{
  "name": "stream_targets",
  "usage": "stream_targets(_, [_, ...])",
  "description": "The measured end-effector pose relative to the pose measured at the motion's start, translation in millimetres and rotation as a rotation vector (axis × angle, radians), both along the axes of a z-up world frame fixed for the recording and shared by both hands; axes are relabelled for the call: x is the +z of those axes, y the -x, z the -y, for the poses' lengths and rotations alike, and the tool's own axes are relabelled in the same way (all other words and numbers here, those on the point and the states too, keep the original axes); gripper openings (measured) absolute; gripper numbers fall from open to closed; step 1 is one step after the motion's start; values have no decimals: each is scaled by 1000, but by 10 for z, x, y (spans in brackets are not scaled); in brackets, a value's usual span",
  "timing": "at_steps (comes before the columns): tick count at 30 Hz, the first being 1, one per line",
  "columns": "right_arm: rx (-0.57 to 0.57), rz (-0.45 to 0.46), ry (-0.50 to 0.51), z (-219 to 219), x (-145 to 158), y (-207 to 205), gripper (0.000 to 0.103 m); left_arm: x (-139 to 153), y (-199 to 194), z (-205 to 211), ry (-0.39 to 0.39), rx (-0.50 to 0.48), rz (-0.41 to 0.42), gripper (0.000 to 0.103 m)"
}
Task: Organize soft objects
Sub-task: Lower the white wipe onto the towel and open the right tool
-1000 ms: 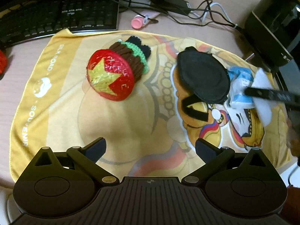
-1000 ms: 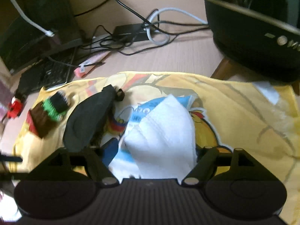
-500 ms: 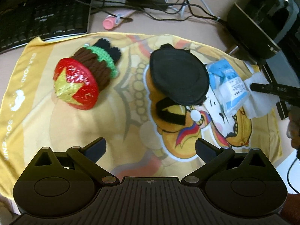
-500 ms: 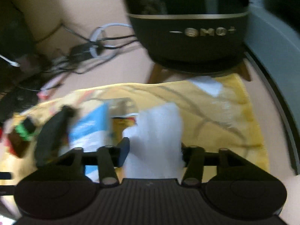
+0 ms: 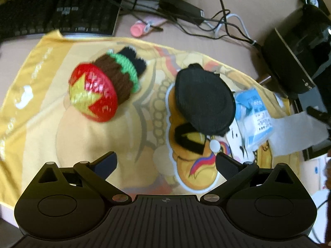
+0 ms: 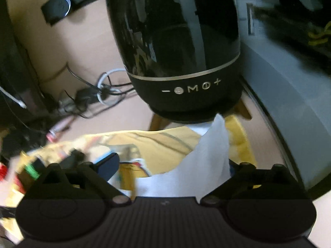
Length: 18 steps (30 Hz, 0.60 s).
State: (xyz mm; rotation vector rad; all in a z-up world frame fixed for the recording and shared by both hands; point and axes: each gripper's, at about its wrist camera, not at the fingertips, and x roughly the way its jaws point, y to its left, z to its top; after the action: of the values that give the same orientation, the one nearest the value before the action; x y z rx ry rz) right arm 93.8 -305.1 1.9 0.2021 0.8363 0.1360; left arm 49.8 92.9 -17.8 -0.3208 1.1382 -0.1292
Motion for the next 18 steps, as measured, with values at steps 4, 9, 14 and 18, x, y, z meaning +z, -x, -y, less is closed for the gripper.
stream_targets(4, [66, -38, -45, -108, 0, -32, 103, -5, -65, 106, 20, -32, -15, 103])
stream_targets(9, [133, -124, 180, -356, -247, -24, 95, 114, -80, 334, 90, -137, 23, 103])
stream_targets(14, [250, -122, 132, -379, -342, 204, 93, 384, -413, 819, 502, -354, 74, 103])
stream_targets(18, [305, -95, 165, -380, -494, 280, 80, 210, -949, 1333, 776, -438, -95, 103])
